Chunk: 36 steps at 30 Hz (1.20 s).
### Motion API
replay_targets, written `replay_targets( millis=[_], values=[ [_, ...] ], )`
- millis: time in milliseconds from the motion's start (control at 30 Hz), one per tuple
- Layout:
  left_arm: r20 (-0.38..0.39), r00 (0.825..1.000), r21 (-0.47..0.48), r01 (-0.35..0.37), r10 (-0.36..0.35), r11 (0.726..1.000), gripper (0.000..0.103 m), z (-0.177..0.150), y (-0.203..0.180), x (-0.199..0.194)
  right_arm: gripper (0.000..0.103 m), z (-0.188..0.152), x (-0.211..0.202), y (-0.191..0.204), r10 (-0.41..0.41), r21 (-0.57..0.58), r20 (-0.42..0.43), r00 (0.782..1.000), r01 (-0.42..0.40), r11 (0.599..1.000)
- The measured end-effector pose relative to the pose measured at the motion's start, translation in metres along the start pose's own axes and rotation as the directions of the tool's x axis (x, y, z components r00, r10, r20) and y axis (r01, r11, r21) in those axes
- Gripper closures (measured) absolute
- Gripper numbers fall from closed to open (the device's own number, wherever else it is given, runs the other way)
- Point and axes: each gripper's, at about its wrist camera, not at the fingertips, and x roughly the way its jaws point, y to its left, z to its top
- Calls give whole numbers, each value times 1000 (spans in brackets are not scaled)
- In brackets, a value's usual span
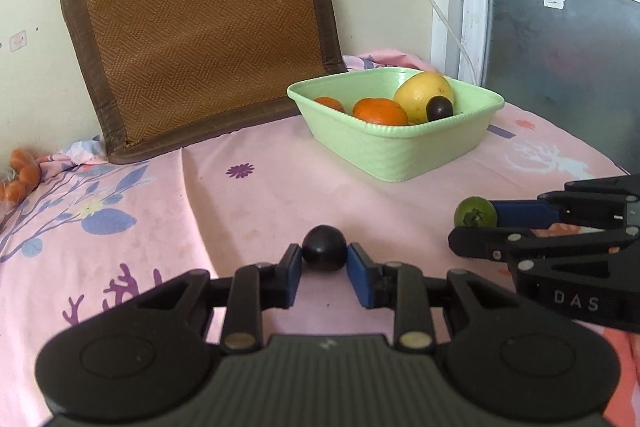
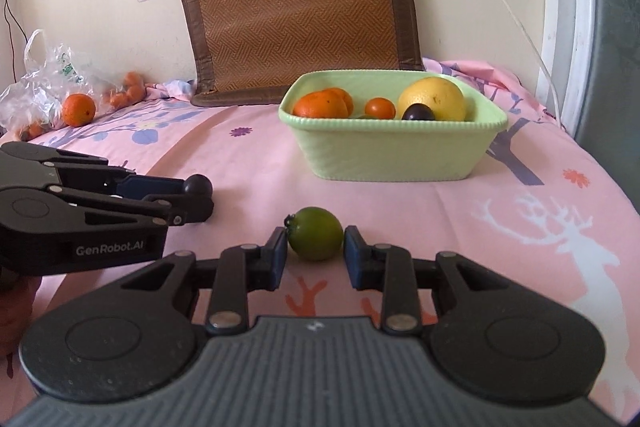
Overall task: Organize fruits
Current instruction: 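Hold the plum and green tomato raised above the bedspread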
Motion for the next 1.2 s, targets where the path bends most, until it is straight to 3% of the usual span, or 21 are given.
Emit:
replay_targets(
  millis=[733,1200],
  values=[
    [10,1000,-44,25,-25,999,73,-1,6,-2,64,1,-1,2,-24,-23,1,1000,24,999],
    [6,1000,-49,27,-27,998,61,0,7,-1,63,1,-1,3,-32,-32,2,999,32,999]
  ],
)
